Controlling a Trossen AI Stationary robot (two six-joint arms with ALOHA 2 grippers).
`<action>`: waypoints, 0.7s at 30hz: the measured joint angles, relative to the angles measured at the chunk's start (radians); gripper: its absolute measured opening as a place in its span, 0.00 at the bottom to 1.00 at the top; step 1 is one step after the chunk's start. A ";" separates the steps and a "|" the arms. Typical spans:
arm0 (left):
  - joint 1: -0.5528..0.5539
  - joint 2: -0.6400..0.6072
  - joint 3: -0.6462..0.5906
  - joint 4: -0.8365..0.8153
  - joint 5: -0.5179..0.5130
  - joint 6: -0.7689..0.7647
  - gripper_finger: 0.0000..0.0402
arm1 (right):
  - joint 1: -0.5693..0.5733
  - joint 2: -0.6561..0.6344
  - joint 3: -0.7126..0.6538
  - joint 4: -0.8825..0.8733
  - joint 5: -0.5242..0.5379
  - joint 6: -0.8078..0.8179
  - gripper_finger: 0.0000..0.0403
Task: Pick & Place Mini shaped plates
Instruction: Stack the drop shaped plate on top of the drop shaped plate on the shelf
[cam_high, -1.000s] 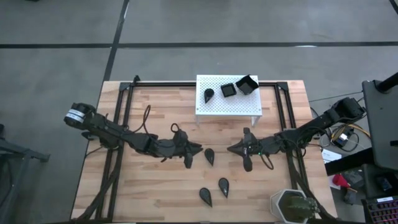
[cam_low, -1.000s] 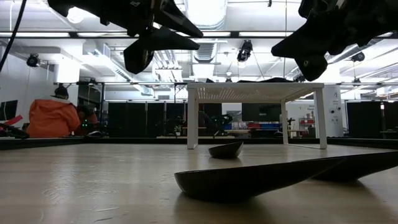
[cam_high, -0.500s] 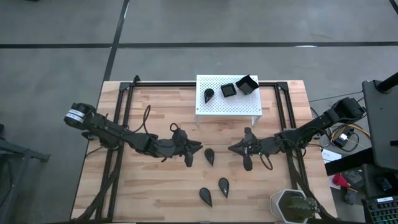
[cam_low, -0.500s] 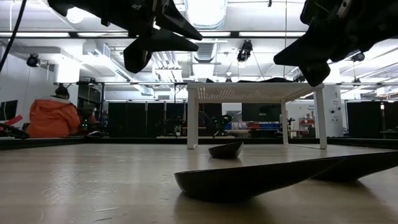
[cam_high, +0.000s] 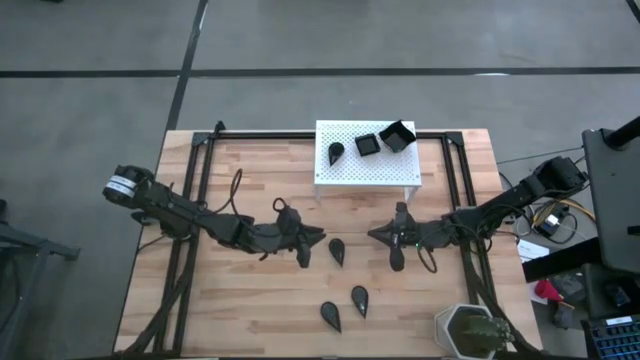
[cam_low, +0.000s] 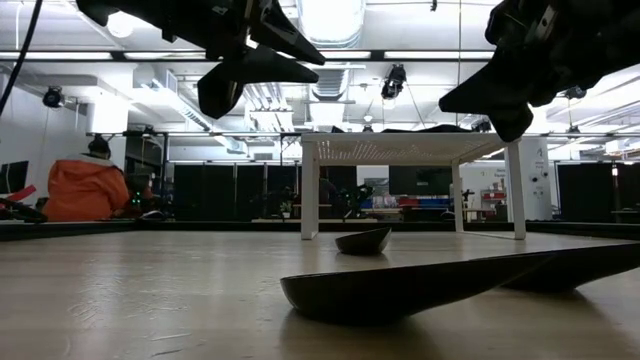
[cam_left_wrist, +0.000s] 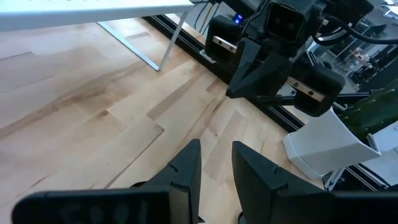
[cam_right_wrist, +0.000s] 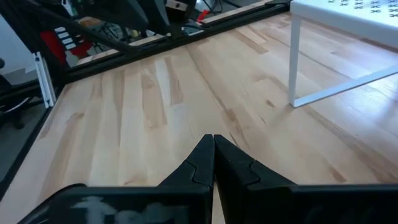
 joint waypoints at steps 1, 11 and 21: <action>0.000 0.000 -0.001 0.000 -0.001 0.002 0.21 | 0.000 0.000 0.000 0.000 0.000 0.000 0.02; 0.000 0.000 -0.015 -0.001 -0.014 -0.015 0.21 | 0.001 0.000 -0.004 0.000 0.013 0.000 0.02; -0.002 0.000 -0.016 -0.046 -0.014 -0.047 0.21 | 0.001 0.000 -0.004 0.000 0.023 0.025 0.02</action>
